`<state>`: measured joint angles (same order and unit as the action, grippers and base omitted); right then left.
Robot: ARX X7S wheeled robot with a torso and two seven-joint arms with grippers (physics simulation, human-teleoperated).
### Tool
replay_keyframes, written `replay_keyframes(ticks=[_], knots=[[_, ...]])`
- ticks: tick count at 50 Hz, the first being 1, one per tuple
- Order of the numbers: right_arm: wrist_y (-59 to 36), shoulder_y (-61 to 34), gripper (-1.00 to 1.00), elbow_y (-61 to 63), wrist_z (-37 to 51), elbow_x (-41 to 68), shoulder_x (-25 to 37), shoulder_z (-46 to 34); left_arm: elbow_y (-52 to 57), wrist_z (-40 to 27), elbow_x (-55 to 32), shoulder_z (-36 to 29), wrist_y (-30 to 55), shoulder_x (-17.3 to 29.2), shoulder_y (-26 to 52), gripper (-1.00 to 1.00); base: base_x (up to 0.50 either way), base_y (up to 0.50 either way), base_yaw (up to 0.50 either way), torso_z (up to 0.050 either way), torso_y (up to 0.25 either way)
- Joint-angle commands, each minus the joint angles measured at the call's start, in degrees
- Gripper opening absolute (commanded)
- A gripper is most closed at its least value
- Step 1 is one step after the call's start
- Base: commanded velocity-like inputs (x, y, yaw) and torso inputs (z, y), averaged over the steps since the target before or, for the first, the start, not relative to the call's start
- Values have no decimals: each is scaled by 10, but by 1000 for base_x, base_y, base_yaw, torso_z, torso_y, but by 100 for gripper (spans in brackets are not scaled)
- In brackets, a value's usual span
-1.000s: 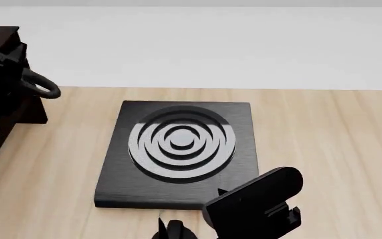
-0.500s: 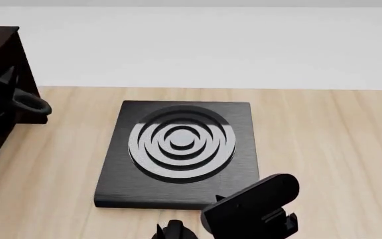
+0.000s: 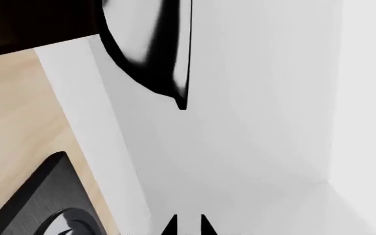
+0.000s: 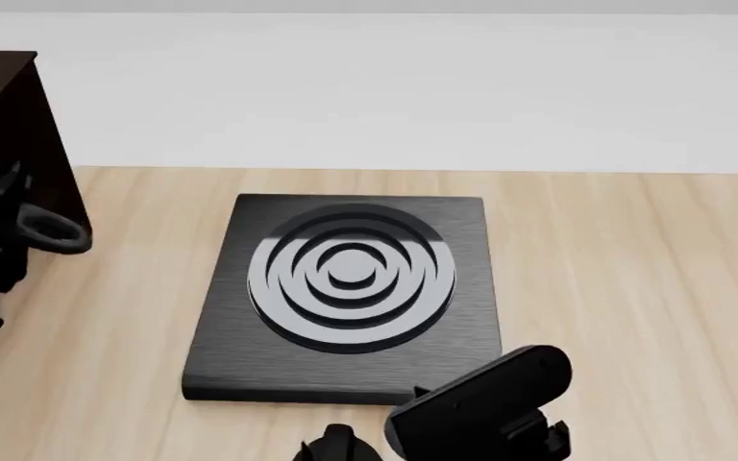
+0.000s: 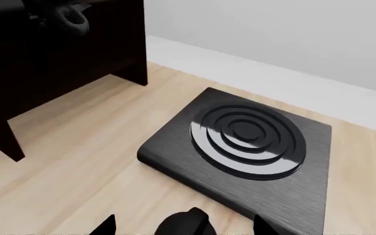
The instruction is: Put the frying pan on the cabinet shelf.
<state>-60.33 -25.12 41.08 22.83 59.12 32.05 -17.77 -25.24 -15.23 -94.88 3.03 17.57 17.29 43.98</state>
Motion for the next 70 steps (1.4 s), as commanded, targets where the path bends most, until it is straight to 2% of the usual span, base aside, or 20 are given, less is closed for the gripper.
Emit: replay_keyframes(ticks=[1, 18, 19, 52, 70], knots=[[2, 2, 100, -1, 3, 1, -1, -4, -4, 8, -9, 9, -5, 9, -13, -100, 0, 0, 0, 0, 0], [12, 9, 100, -2, 2, -2, 3, -7, 17, 3, -3, 10, -14, 13, -26, -100, 0, 1, 2, 0, 0], [16, 12, 100, -4, -3, -7, 4, -9, 19, 3, -3, 10, -14, 13, -27, 100, 0, 0, 4, 0, 0], [22, 10, 100, -5, 2, 2, 7, -11, 99, -21, -6, 13, -17, 15, -65, 100, 0, 0, 0, 0, 0], [34, 21, 100, -6, 1, 0, 9, -13, 210, -67, -22, 21, -18, 13, -119, 100, 0, 0, 0, 0, 0]])
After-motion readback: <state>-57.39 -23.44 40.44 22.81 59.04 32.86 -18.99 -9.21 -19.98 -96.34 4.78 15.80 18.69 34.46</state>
